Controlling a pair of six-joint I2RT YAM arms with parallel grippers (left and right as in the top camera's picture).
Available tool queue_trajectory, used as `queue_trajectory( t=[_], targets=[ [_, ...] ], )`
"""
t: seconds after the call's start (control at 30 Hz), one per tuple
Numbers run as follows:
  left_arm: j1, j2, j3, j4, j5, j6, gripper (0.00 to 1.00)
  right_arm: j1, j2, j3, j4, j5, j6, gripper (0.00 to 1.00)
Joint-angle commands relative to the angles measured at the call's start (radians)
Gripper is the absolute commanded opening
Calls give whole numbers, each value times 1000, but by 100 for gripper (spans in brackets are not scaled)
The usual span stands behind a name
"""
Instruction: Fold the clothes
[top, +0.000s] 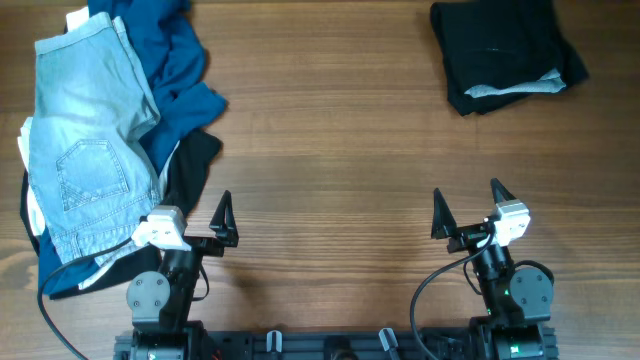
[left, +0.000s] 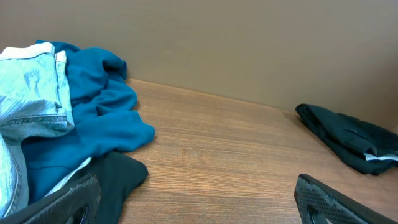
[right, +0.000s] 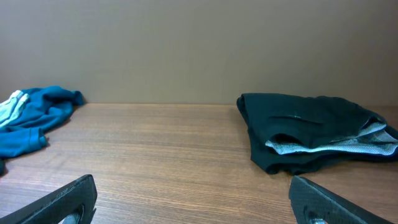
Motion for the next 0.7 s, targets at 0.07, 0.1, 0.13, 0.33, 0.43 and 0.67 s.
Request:
queue_trajectory(
  t=[0.07, 0.1, 0.13, 0.33, 0.43, 0.67],
  targets=[
    [4, -7, -4, -2, 8, -6, 100, 5, -3, -1, 3, 14, -11, 100],
    [4, -7, -4, -2, 8, -6, 100, 5, -3, -1, 3, 14, -11, 100],
    [4, -7, -4, -2, 8, -6, 100, 5, -3, -1, 3, 14, -11, 100],
    [4, -7, -4, -2, 8, -6, 100, 5, -3, -1, 3, 14, -11, 100],
    [4, -7, -4, -2, 8, -6, 100, 5, -2, -1, 3, 14, -11, 100],
    [4, -7, -4, -2, 8, -6, 100, 5, -2, -1, 1, 50, -22, 100]
  ],
)
